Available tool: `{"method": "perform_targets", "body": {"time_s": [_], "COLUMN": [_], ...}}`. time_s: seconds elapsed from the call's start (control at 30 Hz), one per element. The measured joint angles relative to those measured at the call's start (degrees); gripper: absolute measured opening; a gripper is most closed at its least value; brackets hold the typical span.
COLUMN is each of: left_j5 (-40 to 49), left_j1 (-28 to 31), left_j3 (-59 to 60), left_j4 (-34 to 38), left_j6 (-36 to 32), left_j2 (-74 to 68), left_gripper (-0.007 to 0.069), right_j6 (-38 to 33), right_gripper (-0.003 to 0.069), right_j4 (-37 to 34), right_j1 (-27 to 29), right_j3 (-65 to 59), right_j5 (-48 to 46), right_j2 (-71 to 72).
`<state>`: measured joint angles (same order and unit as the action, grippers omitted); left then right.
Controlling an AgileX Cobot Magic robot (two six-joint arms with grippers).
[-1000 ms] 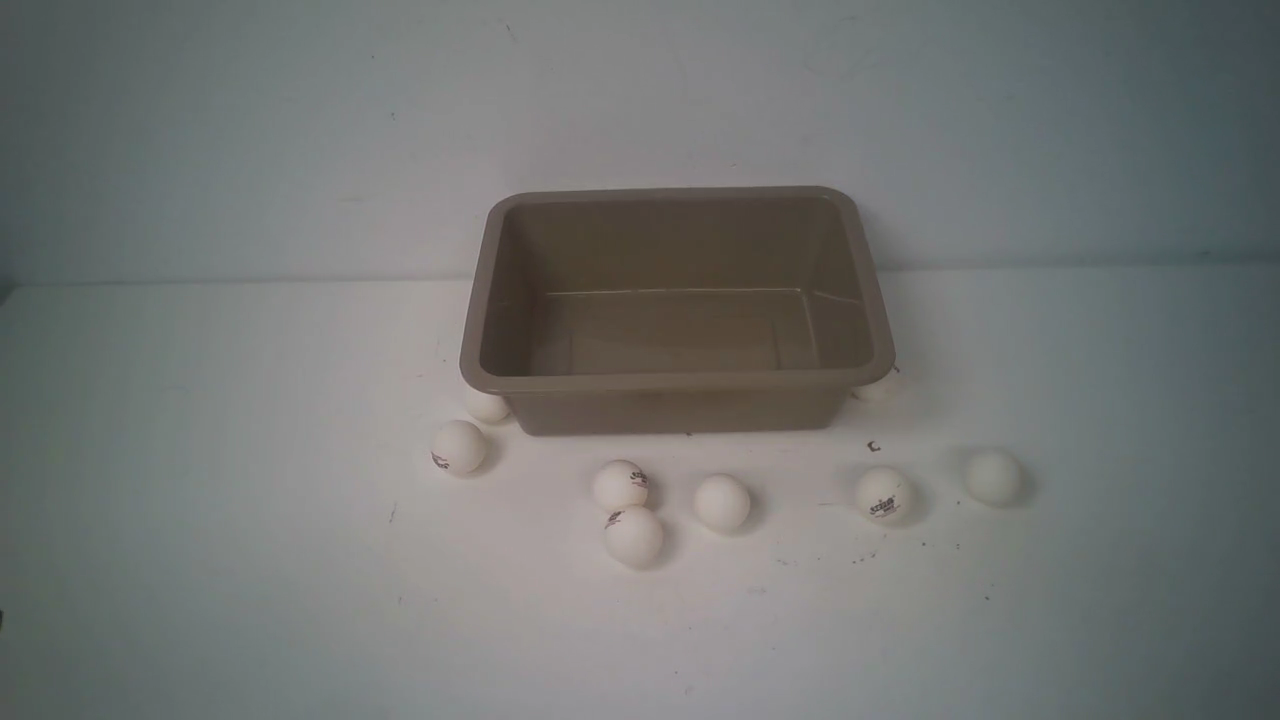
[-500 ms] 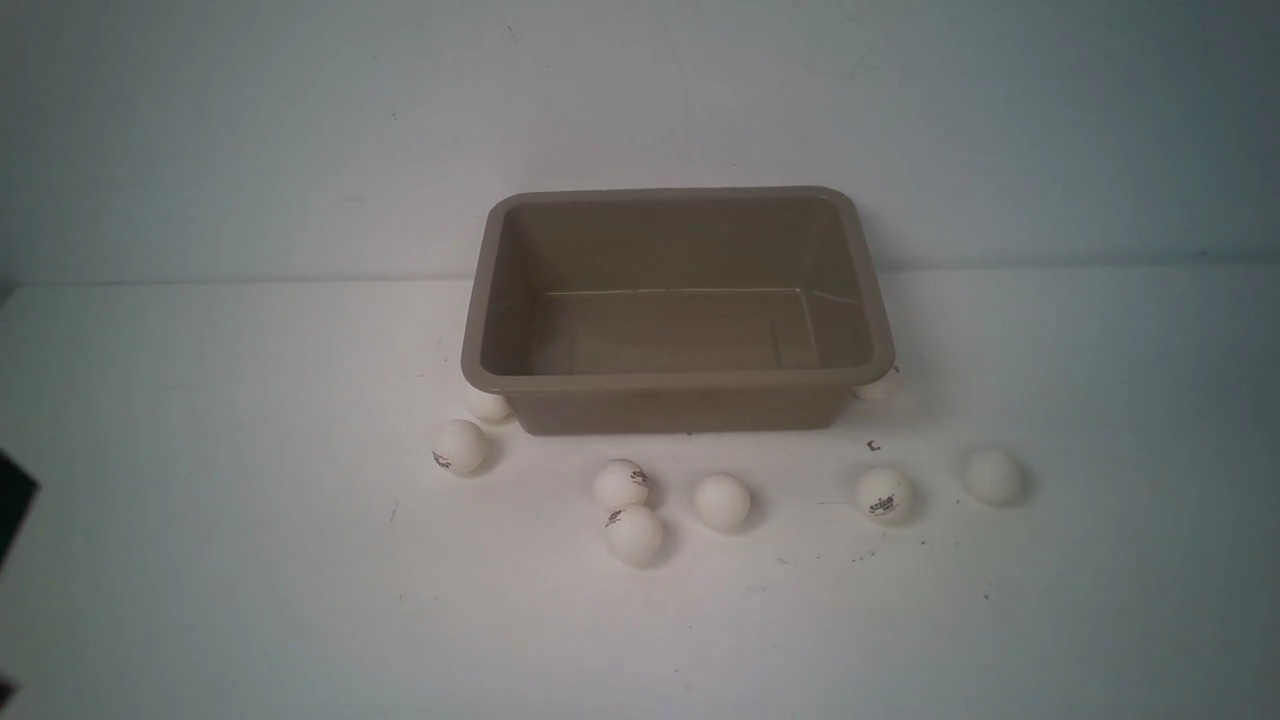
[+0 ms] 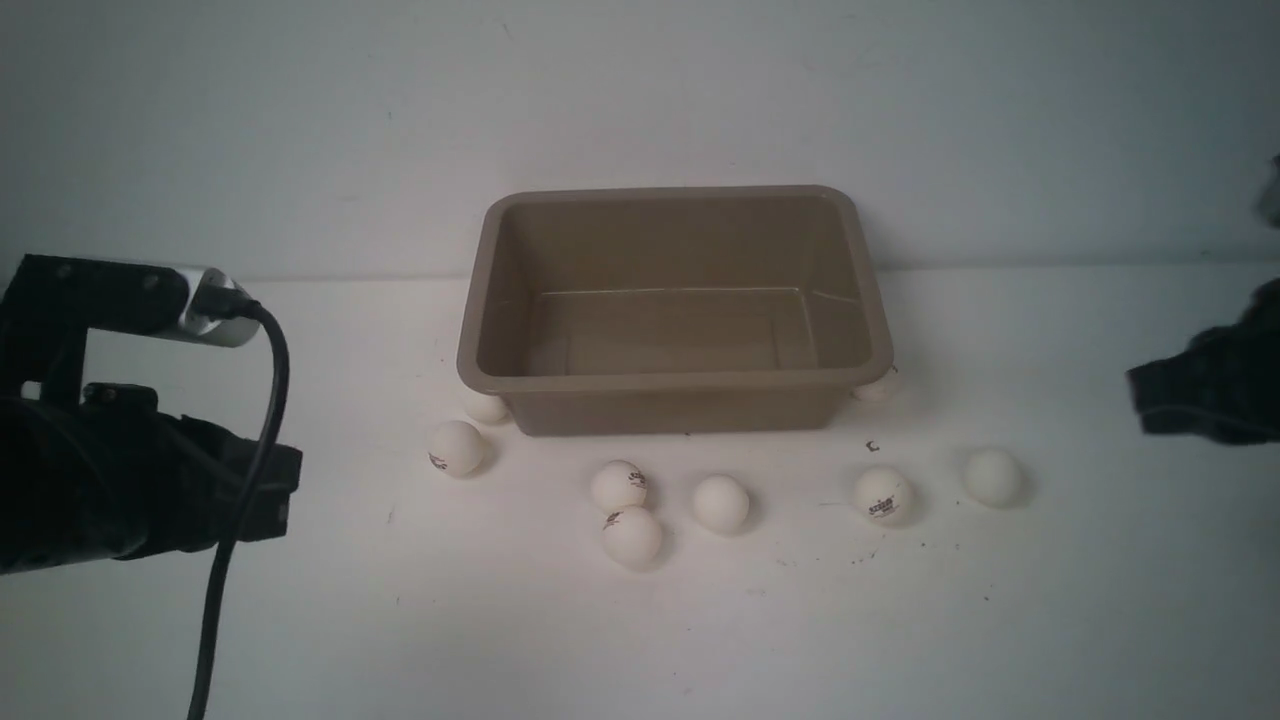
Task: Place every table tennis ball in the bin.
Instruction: Use the right arm to clamp the table tennis ball closest to it
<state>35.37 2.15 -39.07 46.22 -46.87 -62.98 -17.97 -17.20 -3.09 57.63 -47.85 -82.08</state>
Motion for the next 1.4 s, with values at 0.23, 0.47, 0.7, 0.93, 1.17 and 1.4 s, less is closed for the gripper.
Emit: {"method": "perform_targets", "body": {"time_s": [0.23, 0.47, 0.7, 0.93, 1.17, 1.4], "left_j5": [-0.8, -0.8, -0.8, -0.9, -0.9, -0.9], "left_j1": [0.0, 0.0, 0.0, 0.0, 0.0, 0.0], "left_j3": [-0.7, -0.7, -0.7, -0.7, -0.7, -0.7], "left_j4": [0.0, 0.0, -0.2, -0.6, -1.7, -1.7], "left_j6": [-3.5, -4.0, -4.0, -4.0, -4.0, -4.0], "left_j2": [-2.0, -2.1, -2.1, -2.1, -2.1, -2.1], "left_gripper": [0.0009, 0.0009, 0.0009, 0.0009, 0.0009, 0.0009], "right_j6": [7.4, 10.5, 11.2, 11.8, 12.0, 12.1], "right_gripper": [0.0078, 0.0283, 0.043, 0.0454, 0.0454, 0.0454], "right_j4": [13.3, 18.1, 20.7, 21.5, 18.9, 18.5], "right_j1": [-9.5, -13.3, -13.4, -12.8, -12.3, -12.3], "right_j3": [13.8, 31.1, 40.1, 41.4, 35.5, 26.0], "right_j5": [-3.1, -14.4, -20.4, -22.4, -22.4, -20.5], "right_j2": [-20.6, -33.9, -36.2, -35.9, -32.3, -28.1]}}
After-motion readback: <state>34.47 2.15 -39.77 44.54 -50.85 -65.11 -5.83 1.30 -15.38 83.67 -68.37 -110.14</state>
